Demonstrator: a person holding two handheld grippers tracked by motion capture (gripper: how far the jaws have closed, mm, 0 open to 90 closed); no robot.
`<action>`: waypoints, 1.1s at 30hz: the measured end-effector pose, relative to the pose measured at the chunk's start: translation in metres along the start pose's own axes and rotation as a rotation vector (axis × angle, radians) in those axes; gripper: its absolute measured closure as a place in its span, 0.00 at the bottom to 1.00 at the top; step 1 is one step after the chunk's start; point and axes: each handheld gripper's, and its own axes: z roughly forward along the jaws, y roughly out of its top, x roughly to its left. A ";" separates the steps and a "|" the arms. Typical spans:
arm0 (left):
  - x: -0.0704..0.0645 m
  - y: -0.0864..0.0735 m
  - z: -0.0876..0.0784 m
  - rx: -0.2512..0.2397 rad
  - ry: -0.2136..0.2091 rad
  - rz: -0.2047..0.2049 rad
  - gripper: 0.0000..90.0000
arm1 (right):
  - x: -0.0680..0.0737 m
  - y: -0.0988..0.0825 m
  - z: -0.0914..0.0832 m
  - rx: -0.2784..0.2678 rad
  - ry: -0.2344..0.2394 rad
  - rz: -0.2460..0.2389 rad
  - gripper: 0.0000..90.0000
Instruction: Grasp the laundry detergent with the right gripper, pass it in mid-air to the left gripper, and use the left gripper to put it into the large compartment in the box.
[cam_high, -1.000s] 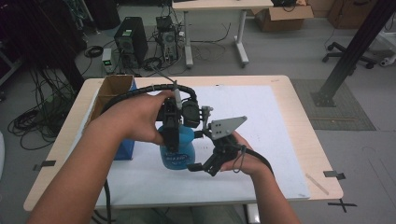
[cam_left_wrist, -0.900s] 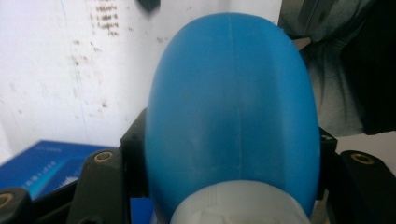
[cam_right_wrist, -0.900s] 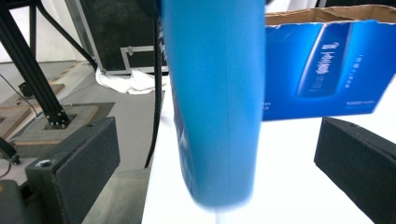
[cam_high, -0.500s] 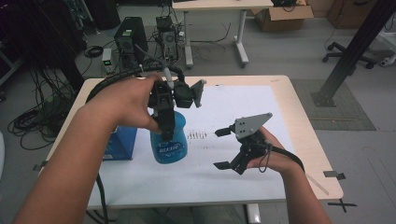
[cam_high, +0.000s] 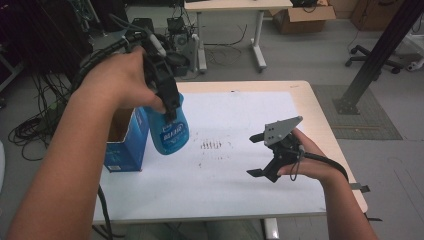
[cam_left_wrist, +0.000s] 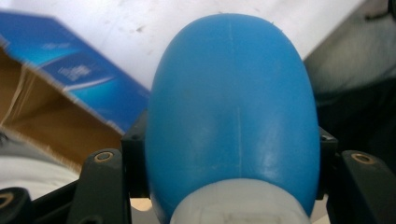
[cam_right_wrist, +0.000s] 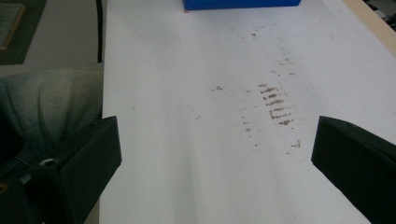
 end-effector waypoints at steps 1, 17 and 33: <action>0.004 -0.001 -0.003 -0.006 0.004 -0.027 0.43 | 0.000 0.000 -0.002 0.003 -0.005 -0.002 0.02; 0.076 -0.032 -0.032 -0.040 -0.022 -0.421 0.43 | -0.009 -0.007 -0.010 0.031 -0.022 0.019 0.02; 0.129 -0.059 -0.032 -0.061 -0.012 -0.655 0.43 | -0.018 -0.007 -0.005 0.057 -0.006 0.043 0.02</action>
